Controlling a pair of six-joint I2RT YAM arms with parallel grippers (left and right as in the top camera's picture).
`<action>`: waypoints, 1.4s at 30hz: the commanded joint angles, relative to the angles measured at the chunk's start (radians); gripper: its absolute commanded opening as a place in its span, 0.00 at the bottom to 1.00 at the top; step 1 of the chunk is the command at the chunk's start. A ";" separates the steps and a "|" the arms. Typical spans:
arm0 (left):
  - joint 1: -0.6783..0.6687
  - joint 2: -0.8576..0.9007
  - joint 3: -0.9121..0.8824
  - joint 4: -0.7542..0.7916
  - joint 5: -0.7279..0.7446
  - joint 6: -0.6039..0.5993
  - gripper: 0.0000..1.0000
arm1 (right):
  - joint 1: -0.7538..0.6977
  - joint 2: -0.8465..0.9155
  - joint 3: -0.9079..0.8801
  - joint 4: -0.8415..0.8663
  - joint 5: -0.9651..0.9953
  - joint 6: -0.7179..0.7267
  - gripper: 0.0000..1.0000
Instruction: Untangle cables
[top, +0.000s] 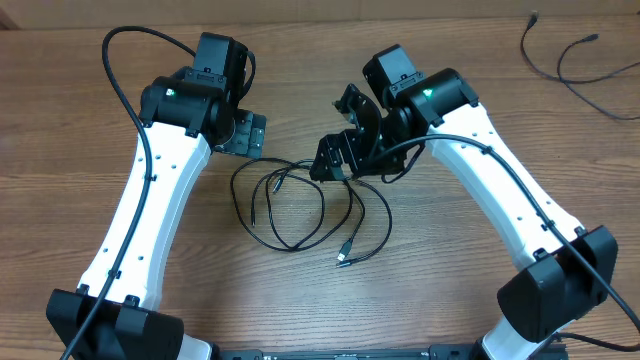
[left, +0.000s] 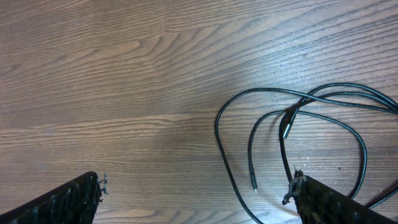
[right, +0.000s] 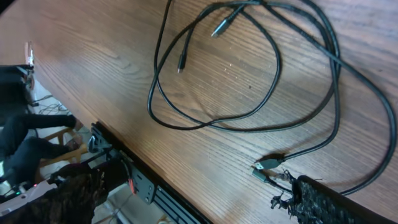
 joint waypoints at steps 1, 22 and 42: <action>0.000 0.006 -0.005 0.003 -0.012 0.015 1.00 | 0.002 -0.025 -0.043 0.031 -0.055 0.006 1.00; 0.000 0.006 -0.005 0.003 -0.012 0.015 1.00 | 0.169 -0.052 -0.252 0.251 -0.068 0.112 1.00; 0.000 0.006 -0.005 0.003 -0.012 0.015 1.00 | 0.299 -0.111 -0.378 0.565 0.017 0.270 1.00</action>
